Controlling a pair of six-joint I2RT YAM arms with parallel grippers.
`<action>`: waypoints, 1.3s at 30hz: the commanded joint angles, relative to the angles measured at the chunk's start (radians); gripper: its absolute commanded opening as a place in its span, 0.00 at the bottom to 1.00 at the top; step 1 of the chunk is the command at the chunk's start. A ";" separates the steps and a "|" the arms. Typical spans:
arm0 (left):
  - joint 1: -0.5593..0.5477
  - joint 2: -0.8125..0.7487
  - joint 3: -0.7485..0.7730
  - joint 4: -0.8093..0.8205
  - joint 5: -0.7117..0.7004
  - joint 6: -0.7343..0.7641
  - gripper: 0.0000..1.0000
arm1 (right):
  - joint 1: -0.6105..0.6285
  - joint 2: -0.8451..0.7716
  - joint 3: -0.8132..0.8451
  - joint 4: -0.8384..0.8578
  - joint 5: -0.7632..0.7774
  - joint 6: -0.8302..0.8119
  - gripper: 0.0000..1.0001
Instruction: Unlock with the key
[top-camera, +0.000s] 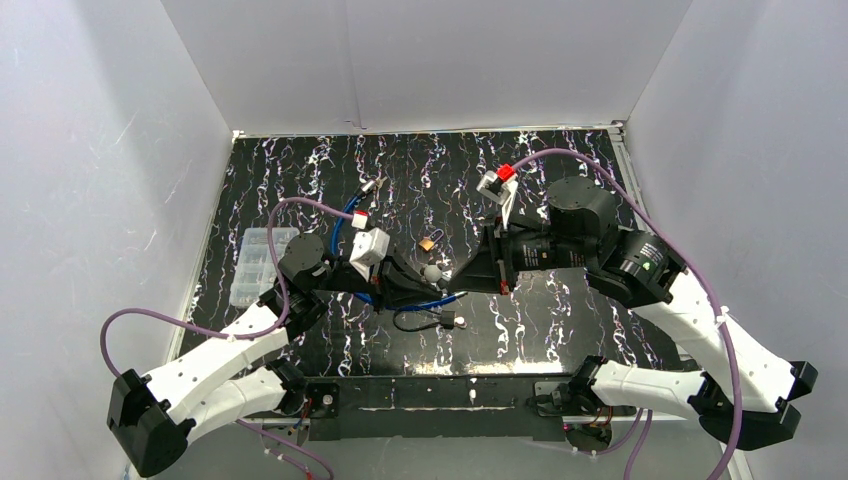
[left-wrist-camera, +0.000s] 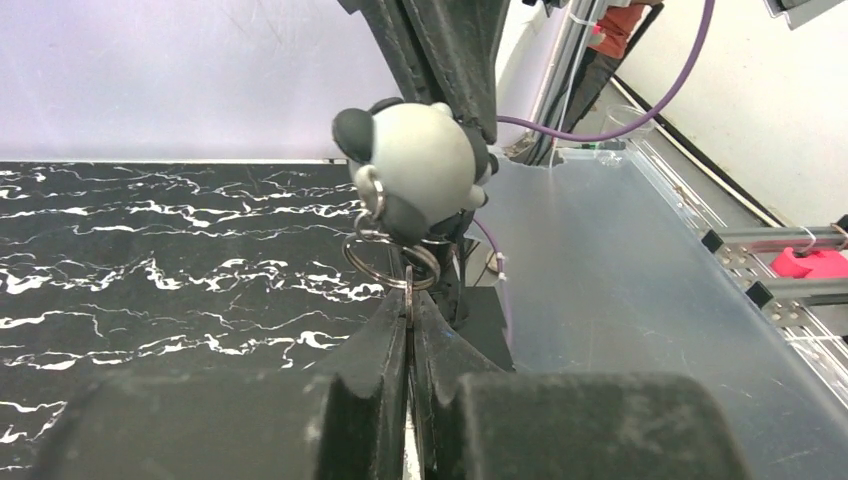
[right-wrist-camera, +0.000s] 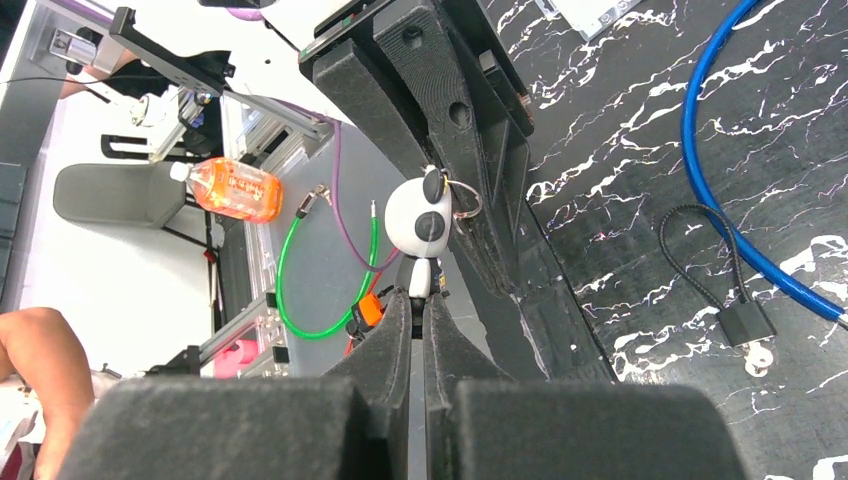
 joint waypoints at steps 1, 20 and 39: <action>-0.001 -0.026 0.029 0.005 0.050 0.049 0.00 | -0.010 -0.016 0.015 0.059 -0.027 0.006 0.01; 0.035 -0.040 0.247 -0.897 -0.019 0.759 0.00 | -0.056 -0.170 -0.111 -0.110 0.113 -0.020 0.02; -0.180 -0.079 0.302 -1.058 -0.522 2.007 0.00 | -0.073 -0.145 -0.242 0.292 0.057 0.088 0.60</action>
